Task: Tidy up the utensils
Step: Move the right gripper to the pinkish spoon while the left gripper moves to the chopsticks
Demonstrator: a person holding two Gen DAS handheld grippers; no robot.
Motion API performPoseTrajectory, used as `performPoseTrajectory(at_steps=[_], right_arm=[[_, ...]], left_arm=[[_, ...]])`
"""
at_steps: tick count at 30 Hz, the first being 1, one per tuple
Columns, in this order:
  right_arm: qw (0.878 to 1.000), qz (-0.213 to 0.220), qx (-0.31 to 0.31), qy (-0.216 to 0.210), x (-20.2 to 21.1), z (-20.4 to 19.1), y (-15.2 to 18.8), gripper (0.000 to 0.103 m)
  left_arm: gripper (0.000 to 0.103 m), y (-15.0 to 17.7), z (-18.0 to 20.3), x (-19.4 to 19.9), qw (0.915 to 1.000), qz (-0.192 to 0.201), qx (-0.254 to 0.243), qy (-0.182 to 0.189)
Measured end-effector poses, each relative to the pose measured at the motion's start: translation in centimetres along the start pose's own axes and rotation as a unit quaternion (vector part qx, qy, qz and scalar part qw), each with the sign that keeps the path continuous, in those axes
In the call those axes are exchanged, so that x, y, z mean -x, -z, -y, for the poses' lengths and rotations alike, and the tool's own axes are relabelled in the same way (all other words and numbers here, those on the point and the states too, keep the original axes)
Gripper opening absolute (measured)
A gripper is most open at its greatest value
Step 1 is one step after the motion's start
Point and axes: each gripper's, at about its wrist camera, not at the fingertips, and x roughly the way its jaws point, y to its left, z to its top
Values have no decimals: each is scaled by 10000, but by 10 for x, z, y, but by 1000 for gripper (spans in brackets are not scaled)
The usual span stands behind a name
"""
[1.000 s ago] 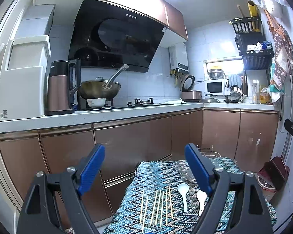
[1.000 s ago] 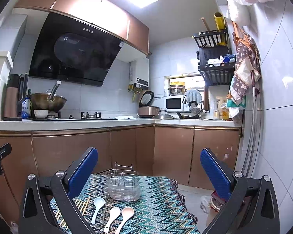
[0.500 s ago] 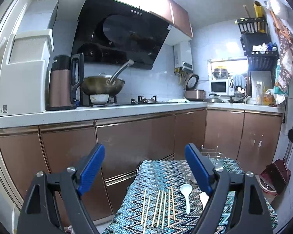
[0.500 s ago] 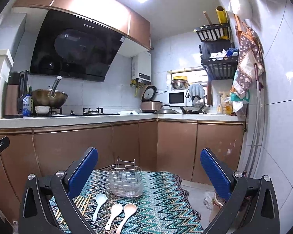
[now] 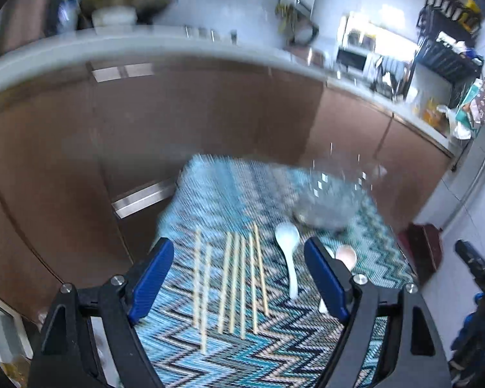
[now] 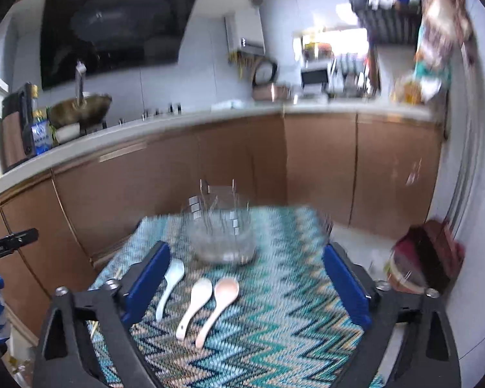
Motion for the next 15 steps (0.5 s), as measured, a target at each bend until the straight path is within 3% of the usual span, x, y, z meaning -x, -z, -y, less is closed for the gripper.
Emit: performPoseTrajectory(at_steps=[3,8,15], right_arm=[[9987,-474,-81,-182,-35,9,10,76],[9881,-1316,-286,-744,-97,24,24,51],[9652,-2227,-385,-1318,-177,30,42,42]], left_arm=[[80,-4,-2,-39,9987,-499,80,86],[55,-12,-2,-92,9920,-1187,130,398],[35,-19,-4,-166,9768,-2075,177,506]])
